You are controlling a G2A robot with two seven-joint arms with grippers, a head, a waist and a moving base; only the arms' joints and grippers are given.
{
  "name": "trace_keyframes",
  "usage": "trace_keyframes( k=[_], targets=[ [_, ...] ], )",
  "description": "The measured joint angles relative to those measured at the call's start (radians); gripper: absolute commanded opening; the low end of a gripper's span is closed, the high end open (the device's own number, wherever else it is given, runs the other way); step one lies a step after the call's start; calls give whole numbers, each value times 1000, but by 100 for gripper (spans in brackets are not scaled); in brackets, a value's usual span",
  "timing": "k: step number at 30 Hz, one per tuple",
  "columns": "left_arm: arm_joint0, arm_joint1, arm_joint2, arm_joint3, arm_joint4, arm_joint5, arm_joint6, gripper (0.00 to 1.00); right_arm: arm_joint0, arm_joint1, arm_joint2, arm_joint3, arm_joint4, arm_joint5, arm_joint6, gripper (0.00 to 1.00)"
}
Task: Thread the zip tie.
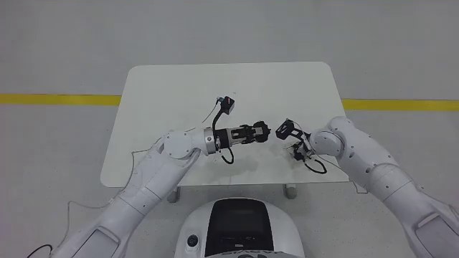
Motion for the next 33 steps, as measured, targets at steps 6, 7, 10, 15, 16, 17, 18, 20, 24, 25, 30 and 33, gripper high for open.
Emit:
trace_keyframes(
  k=[6, 7, 10, 15, 16, 17, 18, 20, 24, 25, 30, 33],
  targets=[
    [0, 0, 0, 0, 0, 0, 0, 0, 4, 1, -5, 10, 4, 0, -7, 18],
    [0, 0, 0, 0, 0, 0, 0, 0, 5, 1, -6, 10, 4, 0, -8, 17],
    [0, 0, 0, 0, 0, 0, 0, 0, 5, 0, -6, 14, 2, 0, -13, 17],
    [0, 0, 0, 0, 0, 0, 0, 0, 5, 0, -3, 17, -1, 0, -19, 18],
    [0, 0, 0, 0, 0, 0, 0, 0, 4, -1, -3, 17, -2, 0, -19, 18],
    [0, 0, 0, 0, 0, 0, 0, 0, 4, -1, -4, 16, -2, 0, -19, 19],
    [0, 0, 0, 0, 0, 0, 0, 0, 4, -1, -5, 12, 0, 0, -17, 19],
    [0, 0, 0, 0, 0, 0, 0, 0, 4, 1, -8, 6, 5, 0, -14, 20],
    [0, 0, 0, 0, 0, 0, 0, 0, 9, 6, -16, 1, 13, 0, -10, 19],
    [0, 0, 0, 0, 0, 0, 0, 0, 10, 7, -17, 0, 15, 0, -10, 20],
    [0, 0, 0, 0, 0, 0, 0, 0, 19, 12, -34, -6, 19, 0, -2, 22],
    [0, 0, 0, 0, 0, 0, 0, 0, 26, 12, -47, -1, 23, 0, 4, 22]
  ],
)
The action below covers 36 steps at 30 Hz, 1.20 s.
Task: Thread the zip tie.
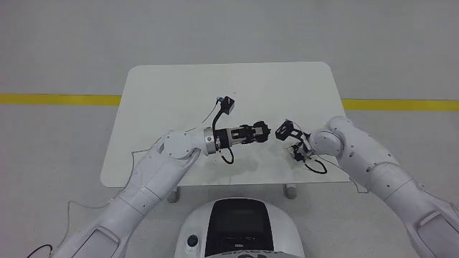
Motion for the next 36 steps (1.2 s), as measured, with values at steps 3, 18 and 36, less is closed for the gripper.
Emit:
trace_keyframes(
  k=[3, 18, 36],
  targets=[
    [0, 0, 0, 0, 0, 0, 0, 0, 8, -1, -12, 9, 6, 0, -1, 22],
    [0, 0, 0, 0, 0, 0, 0, 0, 32, -11, -36, 46, 7, 0, -19, 17],
    [0, 0, 0, 0, 0, 0, 0, 0, -2, 2, 19, 3, -34, 5, -20, 16]
  ],
)
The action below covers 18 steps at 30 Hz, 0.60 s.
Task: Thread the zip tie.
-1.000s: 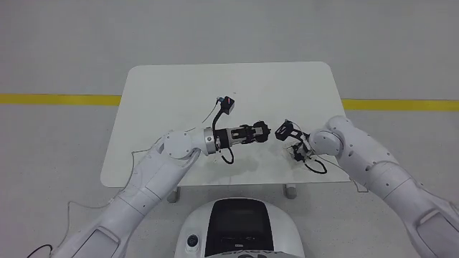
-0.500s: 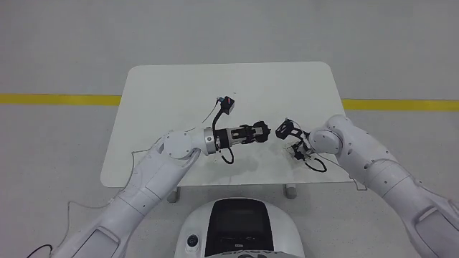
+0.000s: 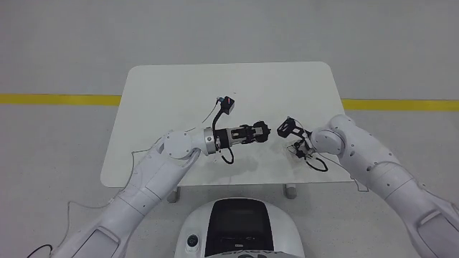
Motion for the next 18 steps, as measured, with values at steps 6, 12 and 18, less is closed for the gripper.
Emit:
trace_keyframes(
  k=[6, 12, 18],
  targets=[
    [0, 0, 0, 0, 0, 0, 0, 0, -11, 4, 8, -24, -10, -6, 14, 18],
    [0, 0, 0, 0, 0, 0, 0, 0, -13, 1, 5, -21, -14, -5, 11, 18],
    [0, 0, 0, 0, 0, 0, 0, 0, -9, -4, 1, -8, -14, -5, 10, 18]
  ],
)
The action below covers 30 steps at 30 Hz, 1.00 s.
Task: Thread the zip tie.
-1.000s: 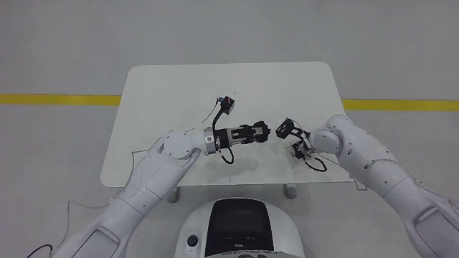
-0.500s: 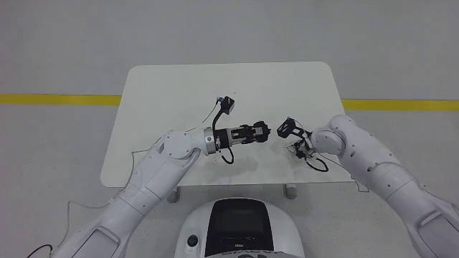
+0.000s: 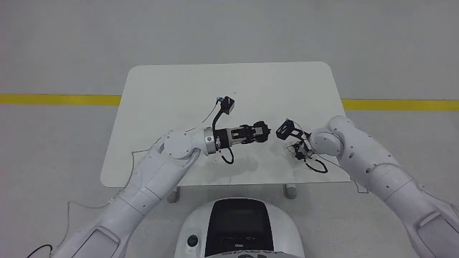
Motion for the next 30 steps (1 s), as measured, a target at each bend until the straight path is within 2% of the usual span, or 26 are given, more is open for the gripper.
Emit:
trace_keyframes(
  k=[24, 30],
  targets=[
    [0, 0, 0, 0, 0, 0, 0, 0, 7, -8, -13, 19, -2, 0, -8, 16],
    [0, 0, 0, 0, 0, 0, 0, 0, 8, -9, -15, 21, -3, 0, -8, 13]
  ],
)
